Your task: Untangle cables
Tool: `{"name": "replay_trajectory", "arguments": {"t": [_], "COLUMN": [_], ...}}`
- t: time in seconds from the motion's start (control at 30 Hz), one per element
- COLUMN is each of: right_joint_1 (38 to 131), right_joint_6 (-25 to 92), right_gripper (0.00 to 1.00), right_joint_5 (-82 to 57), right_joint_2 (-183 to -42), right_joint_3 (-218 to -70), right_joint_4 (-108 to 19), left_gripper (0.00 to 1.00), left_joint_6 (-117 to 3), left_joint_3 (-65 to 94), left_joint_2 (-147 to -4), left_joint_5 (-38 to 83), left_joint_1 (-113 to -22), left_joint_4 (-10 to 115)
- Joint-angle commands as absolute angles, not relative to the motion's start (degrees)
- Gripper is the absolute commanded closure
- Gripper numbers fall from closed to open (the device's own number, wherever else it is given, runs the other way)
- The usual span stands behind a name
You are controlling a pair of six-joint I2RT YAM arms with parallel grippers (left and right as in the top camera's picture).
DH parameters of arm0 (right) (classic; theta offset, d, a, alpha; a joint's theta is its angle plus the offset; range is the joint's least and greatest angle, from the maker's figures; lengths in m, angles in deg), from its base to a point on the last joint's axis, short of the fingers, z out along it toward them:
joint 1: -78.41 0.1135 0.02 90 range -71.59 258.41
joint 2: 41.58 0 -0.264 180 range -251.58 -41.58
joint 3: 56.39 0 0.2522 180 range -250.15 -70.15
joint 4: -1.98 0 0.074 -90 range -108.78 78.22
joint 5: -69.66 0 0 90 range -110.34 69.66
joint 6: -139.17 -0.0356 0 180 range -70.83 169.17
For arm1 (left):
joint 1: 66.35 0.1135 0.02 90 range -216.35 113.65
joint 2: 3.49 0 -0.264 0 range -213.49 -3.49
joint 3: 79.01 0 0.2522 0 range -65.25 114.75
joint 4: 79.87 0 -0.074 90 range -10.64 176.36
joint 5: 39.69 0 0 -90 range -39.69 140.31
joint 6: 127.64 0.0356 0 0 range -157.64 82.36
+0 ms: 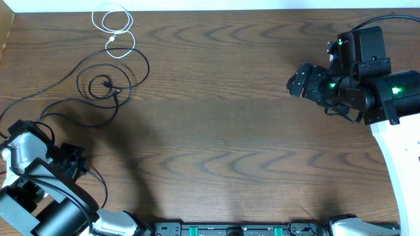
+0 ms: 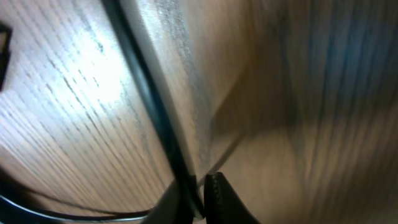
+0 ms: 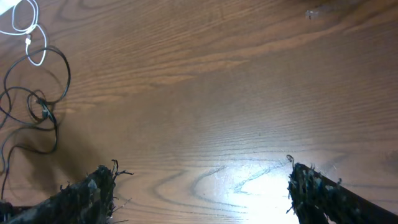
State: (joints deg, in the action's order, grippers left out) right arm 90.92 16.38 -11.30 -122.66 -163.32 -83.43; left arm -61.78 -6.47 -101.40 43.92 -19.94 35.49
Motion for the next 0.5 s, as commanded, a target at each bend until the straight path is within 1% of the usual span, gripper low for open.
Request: {"name": "replay_trajectory", "arguments": {"t": [0.0,0.2,0.27,0.47], "right_joint_1": [91.2,91.2,91.2,91.2], "right_joint_6": [17.1,17.1,17.1,17.1], "right_gripper": [0.13,0.12,0.12,0.13], "right_joint_5": [-11.3,-11.3,-11.4,-11.4], "right_joint_2": [-123.0,-123.0,-123.0,-123.0], "right_joint_3": [-164.1,-164.1,-164.1,-164.1], "right_joint_4": [-83.3,-83.6,-83.9,-84.0], "left_gripper": [0.92,0.92,0.92,0.92], "left_joint_6": [-61.8,-65.7,-68.8,-74.0], "left_joint_3": [-6.3,-3.3,-3.0,-3.0], "left_joint_2": [-100.9,-100.8,-100.8,-100.8], "left_joint_5": [37.8,12.5,9.6,9.3], "left_joint_1": [-19.4,-15.6,-14.2,-9.6], "left_joint_4": [35.4,35.4,34.7,34.1]}}
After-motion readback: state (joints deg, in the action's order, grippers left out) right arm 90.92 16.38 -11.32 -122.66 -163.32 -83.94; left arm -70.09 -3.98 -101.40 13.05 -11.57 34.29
